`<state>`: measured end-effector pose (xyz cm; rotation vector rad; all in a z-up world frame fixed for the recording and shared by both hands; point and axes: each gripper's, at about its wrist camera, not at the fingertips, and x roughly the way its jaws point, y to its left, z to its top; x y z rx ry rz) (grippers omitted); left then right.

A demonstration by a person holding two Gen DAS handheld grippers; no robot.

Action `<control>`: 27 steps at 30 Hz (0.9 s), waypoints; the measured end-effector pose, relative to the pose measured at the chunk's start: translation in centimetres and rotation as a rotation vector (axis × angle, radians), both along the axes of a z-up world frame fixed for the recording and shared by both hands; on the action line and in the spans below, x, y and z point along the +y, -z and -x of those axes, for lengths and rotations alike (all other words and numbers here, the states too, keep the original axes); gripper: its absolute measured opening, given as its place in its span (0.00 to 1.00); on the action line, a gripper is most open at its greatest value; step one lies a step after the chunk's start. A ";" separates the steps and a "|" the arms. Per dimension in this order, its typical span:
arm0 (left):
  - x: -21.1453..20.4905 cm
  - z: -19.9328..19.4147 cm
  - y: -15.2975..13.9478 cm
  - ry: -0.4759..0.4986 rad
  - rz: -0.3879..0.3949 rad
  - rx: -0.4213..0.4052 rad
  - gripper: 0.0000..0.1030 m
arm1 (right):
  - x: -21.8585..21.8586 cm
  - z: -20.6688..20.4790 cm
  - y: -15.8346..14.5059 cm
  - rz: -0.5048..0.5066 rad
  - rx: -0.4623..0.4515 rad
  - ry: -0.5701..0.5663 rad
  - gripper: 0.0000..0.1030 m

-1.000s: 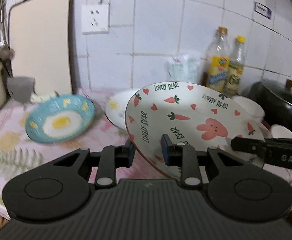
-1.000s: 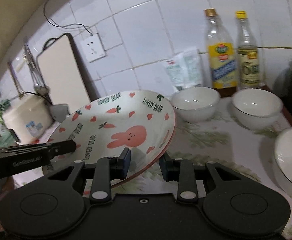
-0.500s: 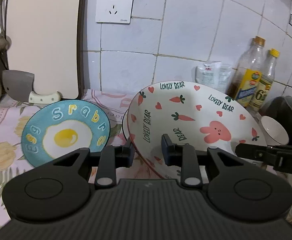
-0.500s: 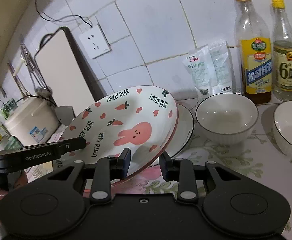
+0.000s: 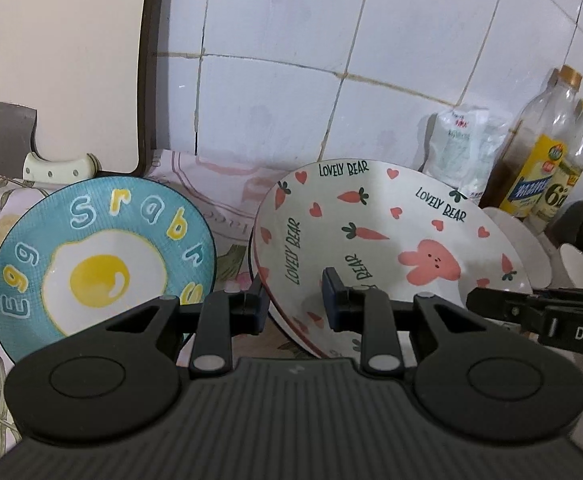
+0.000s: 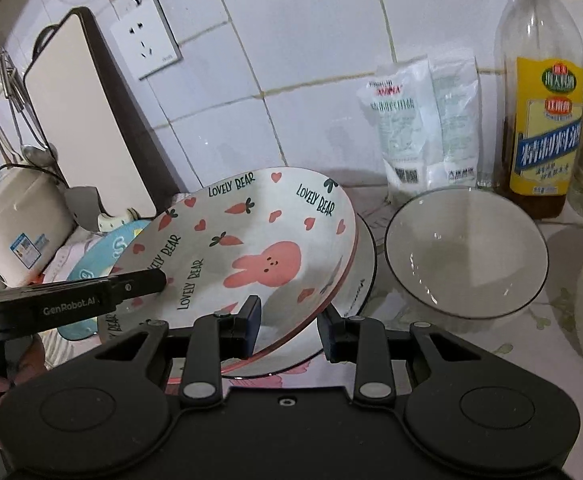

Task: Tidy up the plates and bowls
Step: 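Lift the bunny plate onto the white plate and open both grippers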

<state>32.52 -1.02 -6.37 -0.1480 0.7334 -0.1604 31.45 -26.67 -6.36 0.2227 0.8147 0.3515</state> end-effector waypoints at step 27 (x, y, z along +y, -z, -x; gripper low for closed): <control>-1.4 -1.3 2.2 -0.064 -0.106 0.065 0.27 | 3.1 0.2 2.2 0.258 -0.048 0.074 0.37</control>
